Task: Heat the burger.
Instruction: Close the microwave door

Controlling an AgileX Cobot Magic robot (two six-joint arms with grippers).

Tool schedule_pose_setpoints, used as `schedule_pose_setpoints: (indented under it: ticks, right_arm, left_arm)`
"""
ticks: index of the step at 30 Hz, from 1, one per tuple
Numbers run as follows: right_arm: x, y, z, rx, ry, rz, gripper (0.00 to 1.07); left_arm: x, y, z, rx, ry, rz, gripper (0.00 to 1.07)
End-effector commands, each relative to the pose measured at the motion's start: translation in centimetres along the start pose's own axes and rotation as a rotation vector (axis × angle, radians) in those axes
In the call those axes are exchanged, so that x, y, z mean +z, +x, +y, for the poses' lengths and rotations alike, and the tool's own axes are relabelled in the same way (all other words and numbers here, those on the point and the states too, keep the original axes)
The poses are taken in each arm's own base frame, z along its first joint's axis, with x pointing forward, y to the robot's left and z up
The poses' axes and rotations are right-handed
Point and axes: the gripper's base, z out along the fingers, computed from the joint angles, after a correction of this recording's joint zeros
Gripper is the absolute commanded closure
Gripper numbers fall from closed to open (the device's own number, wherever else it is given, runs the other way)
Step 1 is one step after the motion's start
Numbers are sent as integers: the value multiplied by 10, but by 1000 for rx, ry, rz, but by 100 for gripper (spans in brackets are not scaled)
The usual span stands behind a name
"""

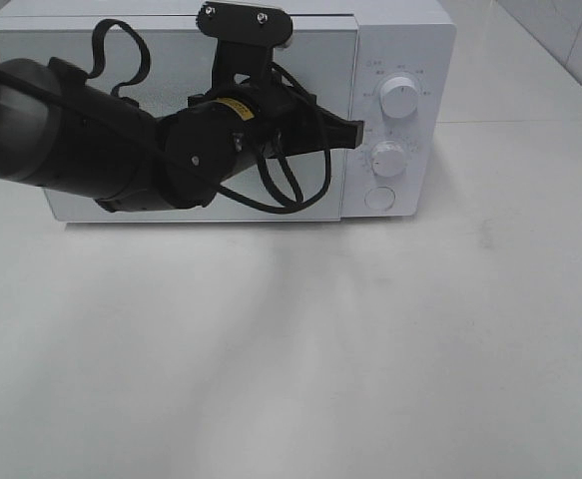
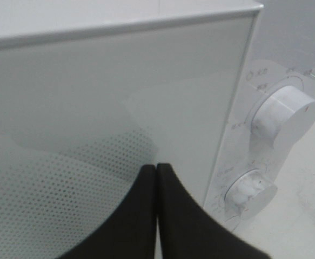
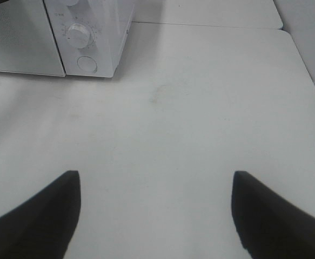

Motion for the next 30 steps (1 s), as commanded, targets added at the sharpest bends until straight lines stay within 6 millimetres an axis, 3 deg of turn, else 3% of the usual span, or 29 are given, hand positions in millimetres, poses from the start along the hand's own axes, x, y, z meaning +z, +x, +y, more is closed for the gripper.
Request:
schedule_pose_setpoints:
  ticks: [1, 11, 21, 30]
  right_arm:
    - [-3, 3, 0, 4, 1, -28, 32]
    - [-3, 3, 0, 4, 1, -28, 32]
    - [-3, 3, 0, 4, 1, -28, 32]
    - [-3, 3, 0, 4, 1, -28, 32]
  left_arm:
    - [5, -13, 19, -51, -80, -87, 107]
    - [7, -19, 26, -57, -99, -114, 107]
    - [10, -40, 27, -18, -94, -145, 107]
    - [-10, -39, -3, 7, 101, 143, 107]
